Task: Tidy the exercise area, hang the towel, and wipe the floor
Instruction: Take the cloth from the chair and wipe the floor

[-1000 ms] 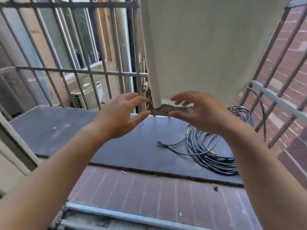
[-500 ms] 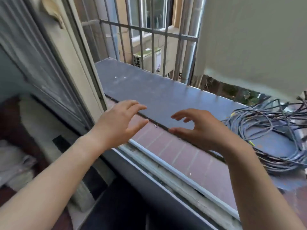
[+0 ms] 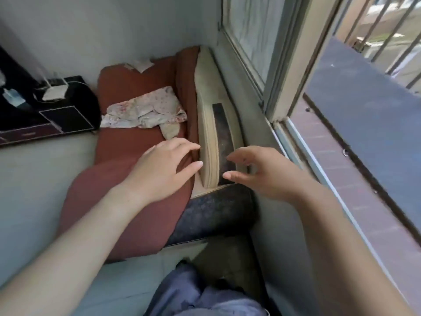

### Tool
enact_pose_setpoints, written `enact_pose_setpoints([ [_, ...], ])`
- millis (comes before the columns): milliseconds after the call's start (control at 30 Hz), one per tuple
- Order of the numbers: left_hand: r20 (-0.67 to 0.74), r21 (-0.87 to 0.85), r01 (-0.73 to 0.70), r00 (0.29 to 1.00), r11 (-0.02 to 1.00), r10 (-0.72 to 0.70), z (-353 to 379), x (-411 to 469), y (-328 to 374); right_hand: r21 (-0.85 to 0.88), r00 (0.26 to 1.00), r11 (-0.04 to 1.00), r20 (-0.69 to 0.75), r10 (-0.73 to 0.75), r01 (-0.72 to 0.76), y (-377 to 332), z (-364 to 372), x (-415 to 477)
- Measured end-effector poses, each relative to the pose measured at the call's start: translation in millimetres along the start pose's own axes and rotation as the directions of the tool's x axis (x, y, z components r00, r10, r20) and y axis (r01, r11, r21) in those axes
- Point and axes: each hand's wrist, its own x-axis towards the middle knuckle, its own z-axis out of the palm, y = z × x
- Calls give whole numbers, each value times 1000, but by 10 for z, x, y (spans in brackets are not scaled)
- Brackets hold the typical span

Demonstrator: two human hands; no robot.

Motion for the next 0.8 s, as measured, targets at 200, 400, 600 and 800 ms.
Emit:
enact_pose_setpoints([
  [200,-68,-82,178,981,981,-183,-108,-696,-628,12,984,988,93,-152,151,-692,506,327],
  [400,-116,-193,361,915,912,-387,-293,-1676,-1478,24,927,949,205,-314,316,-1762,1269,669],
  [600,-165,-231,577,771,784,-615,-473,-2931,-2344,85,792,851,329,-515,518,-2965,2275,958],
  [800,-228,-217,753,580,621,-782,-625,-4083,-2973,199,630,737,405,-662,646,-4116,3144,1129],
])
